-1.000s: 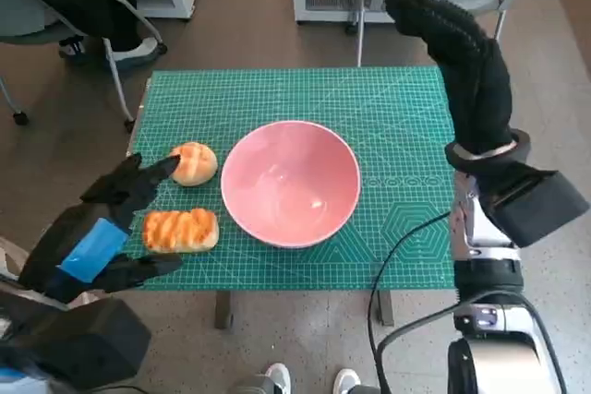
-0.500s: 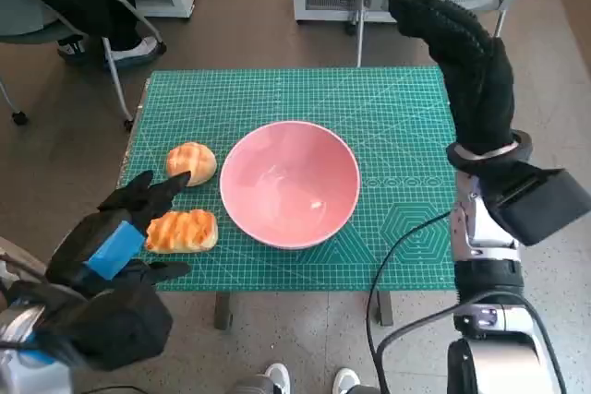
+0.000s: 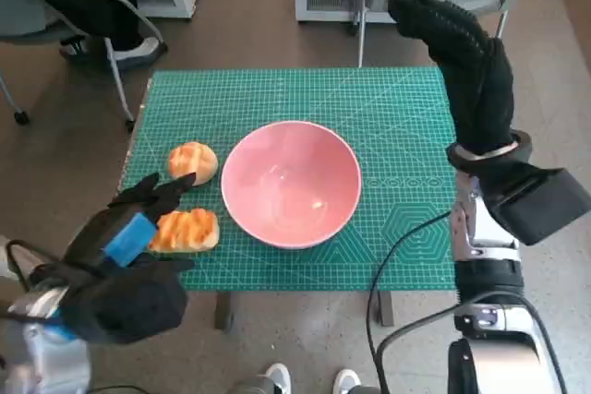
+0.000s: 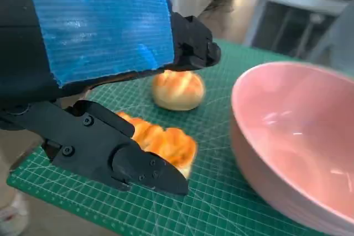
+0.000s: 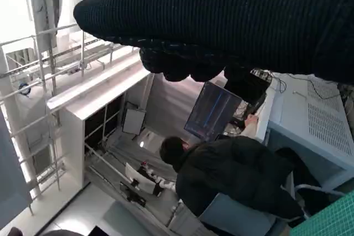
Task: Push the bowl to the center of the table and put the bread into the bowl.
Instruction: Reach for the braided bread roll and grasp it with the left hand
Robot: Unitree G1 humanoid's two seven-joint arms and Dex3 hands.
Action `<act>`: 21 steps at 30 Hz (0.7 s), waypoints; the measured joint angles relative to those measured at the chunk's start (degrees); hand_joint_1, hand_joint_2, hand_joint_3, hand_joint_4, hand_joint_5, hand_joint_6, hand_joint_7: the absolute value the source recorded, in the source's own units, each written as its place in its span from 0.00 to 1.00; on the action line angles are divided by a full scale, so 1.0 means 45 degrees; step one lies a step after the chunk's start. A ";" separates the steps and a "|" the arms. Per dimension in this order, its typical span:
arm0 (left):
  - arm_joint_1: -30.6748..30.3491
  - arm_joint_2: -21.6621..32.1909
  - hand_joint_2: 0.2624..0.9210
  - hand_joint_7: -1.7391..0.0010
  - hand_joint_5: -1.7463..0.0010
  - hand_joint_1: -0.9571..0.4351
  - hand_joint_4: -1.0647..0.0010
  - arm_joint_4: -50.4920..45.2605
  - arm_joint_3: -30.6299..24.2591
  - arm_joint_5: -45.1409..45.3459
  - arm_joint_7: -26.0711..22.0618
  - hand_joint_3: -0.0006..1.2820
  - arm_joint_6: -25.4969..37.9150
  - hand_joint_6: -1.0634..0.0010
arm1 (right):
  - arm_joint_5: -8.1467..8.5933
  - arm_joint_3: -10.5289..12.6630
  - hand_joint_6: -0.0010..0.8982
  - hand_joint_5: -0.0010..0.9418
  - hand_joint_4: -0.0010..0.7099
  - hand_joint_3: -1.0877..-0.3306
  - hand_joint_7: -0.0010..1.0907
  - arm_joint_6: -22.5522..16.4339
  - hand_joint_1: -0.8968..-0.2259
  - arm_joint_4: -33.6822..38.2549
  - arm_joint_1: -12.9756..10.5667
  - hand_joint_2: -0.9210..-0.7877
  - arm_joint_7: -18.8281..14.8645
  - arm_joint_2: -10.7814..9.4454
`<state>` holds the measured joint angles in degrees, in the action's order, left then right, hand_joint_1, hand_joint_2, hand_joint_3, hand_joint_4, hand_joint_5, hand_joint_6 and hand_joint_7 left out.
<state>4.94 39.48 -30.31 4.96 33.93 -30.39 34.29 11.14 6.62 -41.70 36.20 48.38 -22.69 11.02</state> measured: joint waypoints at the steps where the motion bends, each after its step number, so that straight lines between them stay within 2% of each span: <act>1: 0.0104 -0.0033 0.82 0.98 1.00 0.41 0.90 0.0198 0.0122 0.0045 0.0005 0.00 0.0031 0.73 | 0.0002 0.0003 0.15 0.00 0.26 0.43 0.17 -0.0004 0.33 0.0004 0.0001 0.00 -0.0021 0.0001; 21: 0.1607 -0.0551 0.82 0.99 1.00 0.41 0.89 0.2781 0.1362 0.0526 0.0057 0.00 0.0077 0.70 | 0.0007 0.0101 0.14 0.00 0.26 0.43 0.19 -0.0029 0.34 0.0024 0.0014 0.00 -0.0174 0.0050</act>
<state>12.17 37.00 -17.80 11.09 36.30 -30.14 34.64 11.17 7.08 -41.83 36.31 48.44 -23.47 11.24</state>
